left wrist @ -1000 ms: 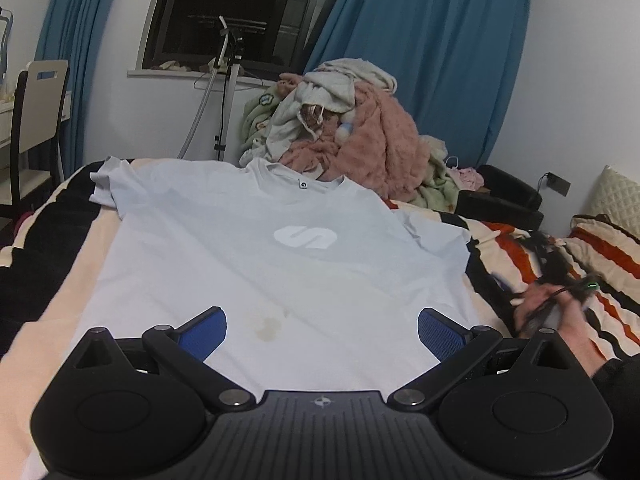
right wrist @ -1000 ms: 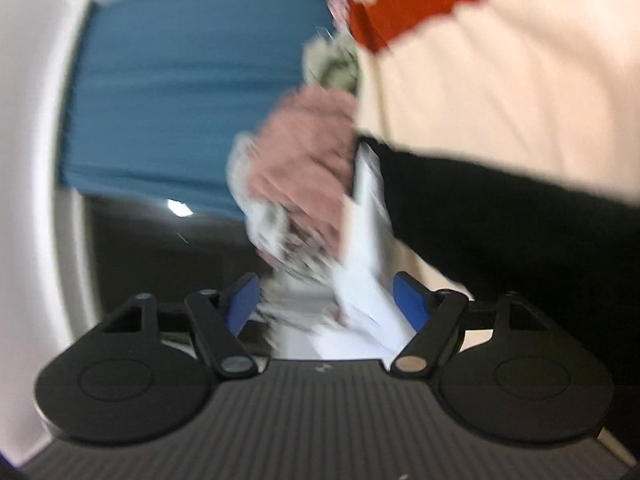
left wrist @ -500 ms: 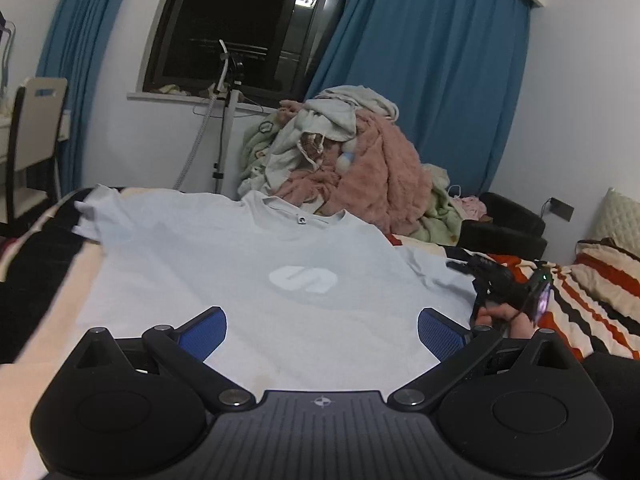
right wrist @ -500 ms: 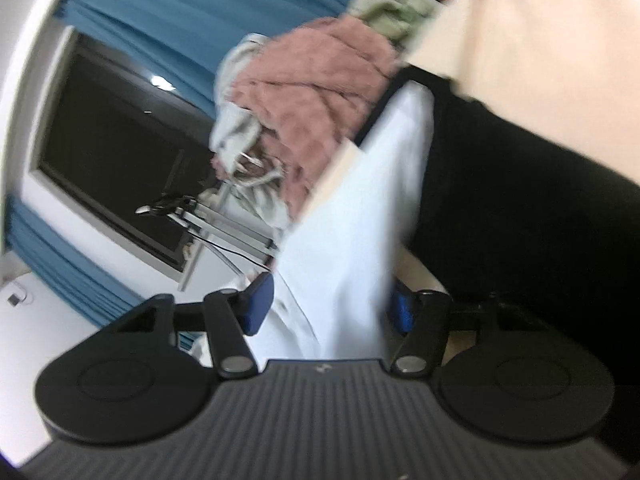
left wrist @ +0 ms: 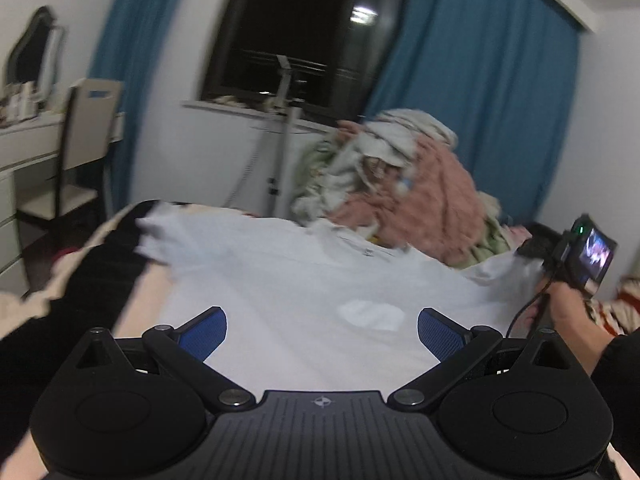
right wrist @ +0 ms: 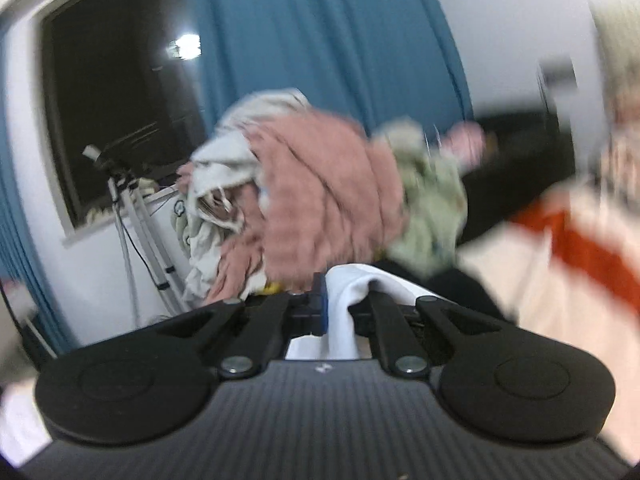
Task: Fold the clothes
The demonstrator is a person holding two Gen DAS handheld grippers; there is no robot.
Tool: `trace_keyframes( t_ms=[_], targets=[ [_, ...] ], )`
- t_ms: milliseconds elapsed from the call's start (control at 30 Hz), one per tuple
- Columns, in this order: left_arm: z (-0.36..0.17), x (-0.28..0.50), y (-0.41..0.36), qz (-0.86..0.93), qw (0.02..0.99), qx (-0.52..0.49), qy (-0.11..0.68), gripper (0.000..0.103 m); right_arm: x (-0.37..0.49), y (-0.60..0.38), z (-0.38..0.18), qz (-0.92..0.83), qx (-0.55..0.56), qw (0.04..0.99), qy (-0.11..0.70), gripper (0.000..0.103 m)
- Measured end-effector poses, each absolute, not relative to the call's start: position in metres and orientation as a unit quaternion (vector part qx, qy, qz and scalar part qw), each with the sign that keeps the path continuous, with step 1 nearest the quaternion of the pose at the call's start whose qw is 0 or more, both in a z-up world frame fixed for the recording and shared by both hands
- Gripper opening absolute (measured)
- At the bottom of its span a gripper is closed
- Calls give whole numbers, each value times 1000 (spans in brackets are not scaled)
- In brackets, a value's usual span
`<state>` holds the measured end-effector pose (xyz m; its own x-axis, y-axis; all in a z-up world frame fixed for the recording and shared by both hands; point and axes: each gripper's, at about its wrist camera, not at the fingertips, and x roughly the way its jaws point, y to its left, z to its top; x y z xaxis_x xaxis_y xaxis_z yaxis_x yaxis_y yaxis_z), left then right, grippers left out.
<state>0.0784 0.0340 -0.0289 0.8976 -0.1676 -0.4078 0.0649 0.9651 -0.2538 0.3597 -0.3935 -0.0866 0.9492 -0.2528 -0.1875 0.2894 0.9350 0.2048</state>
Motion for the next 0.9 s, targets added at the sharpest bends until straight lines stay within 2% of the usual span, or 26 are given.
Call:
trace_keyframes(
  t_ms=[200, 333, 500, 600, 633, 667, 700, 733, 767, 800, 900],
  targets=[
    [-28, 63, 97, -6, 960, -167, 223, 103, 394, -254, -70, -137, -57, 981, 125, 6],
    [-39, 69, 122, 23, 959, -170, 224, 103, 421, -170, -106, -111, -125, 972, 165, 6],
    [-60, 87, 125, 34, 963, -143, 225, 103, 449, -110, -159, -91, -166, 961, 203, 6],
    [-71, 104, 113, 30, 966, -123, 226, 103, 469, -112, -169, -75, -127, 961, 235, 10],
    [-74, 110, 110, 27, 966, -119, 229, 103, 475, -116, -170, -65, -109, 959, 252, 14],
    [-76, 115, 110, 28, 965, -120, 231, 103, 479, -120, -169, -50, -93, 958, 268, 30],
    [-78, 119, 110, 29, 964, -123, 232, 103, 479, -124, -167, -31, -75, 958, 275, 53],
    [-80, 124, 111, 30, 964, -126, 234, 103, 476, -128, -163, -12, -57, 959, 276, 65],
    [-81, 128, 111, 32, 963, -128, 235, 103, 472, -129, -159, 5, -40, 961, 275, 84],
    [-82, 130, 112, 33, 962, -131, 236, 103, 468, -132, -154, 24, -22, 961, 276, 88],
    [-79, 131, 114, 36, 962, -135, 235, 103, 439, -138, -129, 66, 19, 960, 270, 88]
  ],
)
